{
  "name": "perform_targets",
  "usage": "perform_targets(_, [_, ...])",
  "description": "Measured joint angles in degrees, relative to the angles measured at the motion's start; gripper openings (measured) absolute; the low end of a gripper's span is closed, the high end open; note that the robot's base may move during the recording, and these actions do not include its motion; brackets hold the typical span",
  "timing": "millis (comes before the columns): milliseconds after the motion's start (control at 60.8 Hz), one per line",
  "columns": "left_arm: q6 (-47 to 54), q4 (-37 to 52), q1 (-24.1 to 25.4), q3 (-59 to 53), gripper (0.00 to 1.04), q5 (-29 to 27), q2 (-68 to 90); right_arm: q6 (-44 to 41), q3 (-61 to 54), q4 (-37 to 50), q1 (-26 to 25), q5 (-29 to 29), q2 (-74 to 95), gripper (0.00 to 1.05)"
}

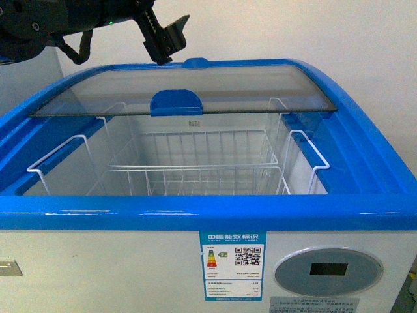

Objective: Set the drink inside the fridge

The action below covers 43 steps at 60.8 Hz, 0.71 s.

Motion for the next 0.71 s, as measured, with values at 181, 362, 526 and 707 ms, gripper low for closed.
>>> perform_targets(181, [-17.5, -5.8, 0.6, -9.2, 0.97, -8.0, -8.0, 0.0, 0.0, 0.0, 0.0, -0.2, 0.0, 0.36])
perform_targets(362, [-38.8, -17.1, 2.4, -19.6, 0.97, -8.6, -20.9, 0.0, 0.0, 0.0, 0.0, -0.2, 0.0, 0.36])
perform_targets(526, [-58.7, -30.7, 4.4, -39.1, 0.97, -2.8, -42.4, 0.0, 0.0, 0.0, 0.0, -0.3, 0.0, 0.36])
perform_targets(707, [-71.4, -41.2, 8.1, -54.6, 0.97, 2.5, -62.1, 0.0, 0.0, 0.0, 0.0, -0.2, 0.0, 0.36])
